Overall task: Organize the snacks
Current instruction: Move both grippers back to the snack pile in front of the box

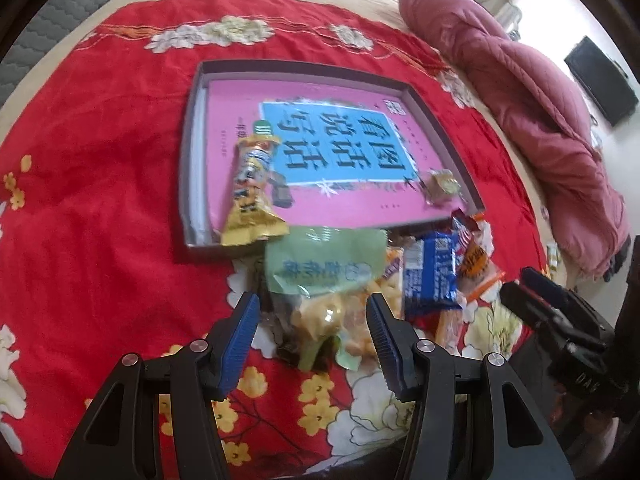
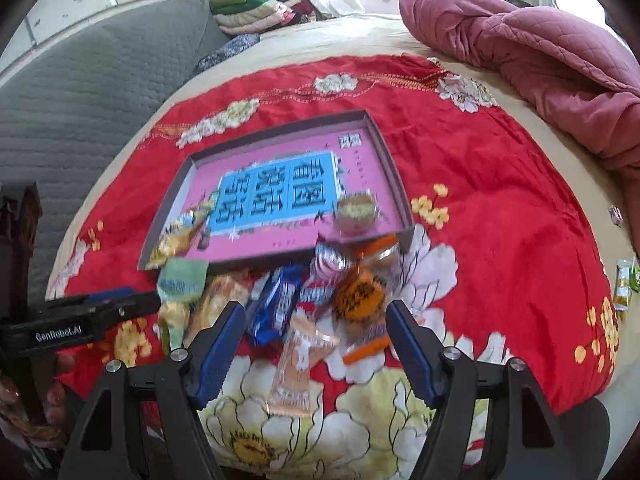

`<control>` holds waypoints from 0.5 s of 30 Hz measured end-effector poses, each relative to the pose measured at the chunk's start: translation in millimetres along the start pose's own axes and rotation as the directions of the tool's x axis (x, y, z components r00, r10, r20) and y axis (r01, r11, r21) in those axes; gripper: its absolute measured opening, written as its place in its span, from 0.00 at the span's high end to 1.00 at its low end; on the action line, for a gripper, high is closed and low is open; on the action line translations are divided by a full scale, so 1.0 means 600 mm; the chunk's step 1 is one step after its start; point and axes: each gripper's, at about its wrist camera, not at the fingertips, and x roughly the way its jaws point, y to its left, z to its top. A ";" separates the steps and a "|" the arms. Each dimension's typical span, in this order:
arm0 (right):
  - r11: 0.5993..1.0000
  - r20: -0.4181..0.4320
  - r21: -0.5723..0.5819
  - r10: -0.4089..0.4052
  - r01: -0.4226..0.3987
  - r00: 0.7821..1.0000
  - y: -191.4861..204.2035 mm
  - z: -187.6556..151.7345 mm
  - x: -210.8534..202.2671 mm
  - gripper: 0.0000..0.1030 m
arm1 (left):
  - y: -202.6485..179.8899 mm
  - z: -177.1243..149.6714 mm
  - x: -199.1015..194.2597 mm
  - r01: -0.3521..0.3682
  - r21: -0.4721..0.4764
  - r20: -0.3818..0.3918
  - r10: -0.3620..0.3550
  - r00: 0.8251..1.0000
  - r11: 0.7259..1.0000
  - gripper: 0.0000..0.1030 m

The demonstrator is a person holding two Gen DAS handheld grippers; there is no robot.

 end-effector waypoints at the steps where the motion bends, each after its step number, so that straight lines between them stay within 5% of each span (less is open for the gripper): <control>1: 1.000 -0.012 -0.003 0.002 -0.002 1.000 0.001 -0.005 0.002 0.30 | -0.004 -0.003 0.003 0.007 0.011 -0.008 -0.007 1.000 1.000 0.44; 15: 0.999 -0.112 -0.005 0.049 -0.050 0.992 0.008 -0.047 0.035 0.30 | 0.007 -0.005 0.034 0.033 -0.023 -0.066 -0.034 0.997 0.999 0.44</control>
